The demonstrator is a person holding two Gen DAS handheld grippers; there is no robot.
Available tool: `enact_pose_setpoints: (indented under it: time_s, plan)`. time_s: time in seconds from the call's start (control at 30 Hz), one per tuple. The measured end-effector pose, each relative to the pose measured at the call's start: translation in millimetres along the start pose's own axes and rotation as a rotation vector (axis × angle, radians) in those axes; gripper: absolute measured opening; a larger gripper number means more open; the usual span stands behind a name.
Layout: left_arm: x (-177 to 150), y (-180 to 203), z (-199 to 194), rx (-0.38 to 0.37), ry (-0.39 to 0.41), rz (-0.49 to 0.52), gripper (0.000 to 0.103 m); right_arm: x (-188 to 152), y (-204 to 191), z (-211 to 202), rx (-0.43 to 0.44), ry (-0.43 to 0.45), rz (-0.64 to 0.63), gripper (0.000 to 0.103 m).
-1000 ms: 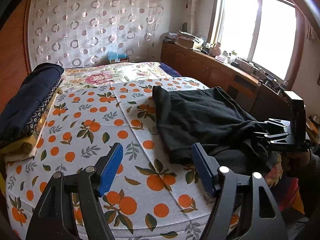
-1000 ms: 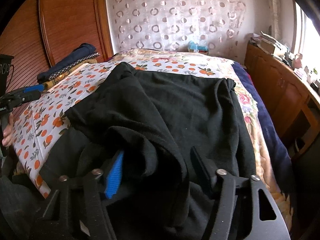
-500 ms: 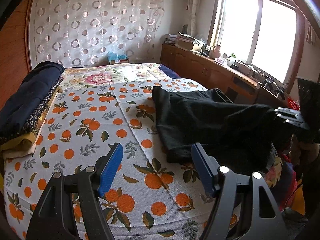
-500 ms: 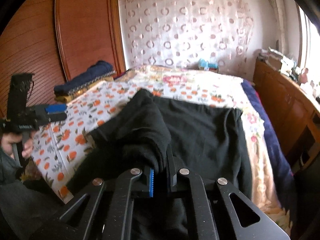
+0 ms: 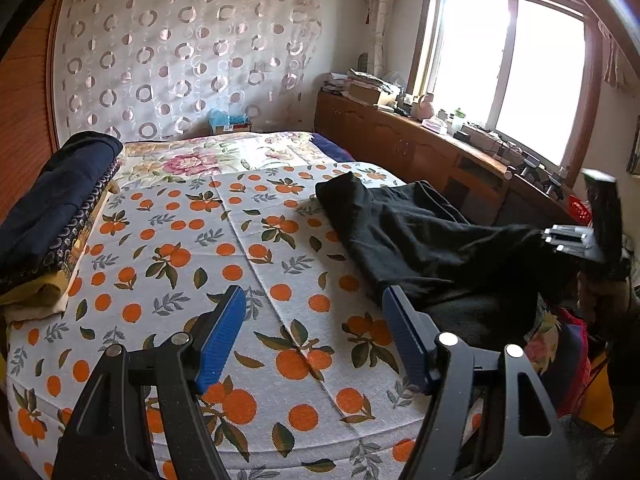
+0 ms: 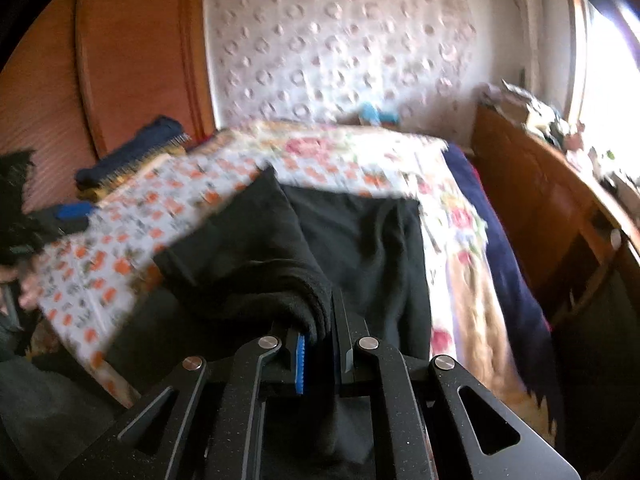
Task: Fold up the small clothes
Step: 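Lift the gripped black shirt edge with the right tool and fold it over the body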
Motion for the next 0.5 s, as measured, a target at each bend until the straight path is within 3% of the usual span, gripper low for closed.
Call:
enact_pose_setpoints:
  time_s: [0.07, 0.2, 0.27, 0.5]
  plan:
    - [-0.2, -0.5, -0.2, 0.002, 0.001, 0.000, 0.072, -9.8, 1.4, 3.1, 0.001, -0.023, 0.013, 0.008]
    - [-0.4, -0.9, -0.3, 0.000, 0.000, -0.001, 0.072, -20.9, 3.7, 2.4, -0.026, -0.056, 0.029, 0.030]
    - [-0.4, -0.9, -0.3, 0.000, 0.000, -0.001, 0.072, -21.4, 3.6, -1.8, -0.028, -0.059, 0.033, 0.032]
    - [-0.6, -0.3, -1.4, -0.002, 0.006, -0.005, 0.072, 2.3, 3.9, -24.5, -0.062, -0.015, -0.013, 0.051]
Point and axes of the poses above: each gripper's, at about its wrist camera, not at the fingertips, and z roughly the way its jaws point, y to its right, x to its top, the point moved 3 cm from there along z, roughly the way its jaws point, and after that the axes turned 15 degrees about -z, right-handed, at the moved point
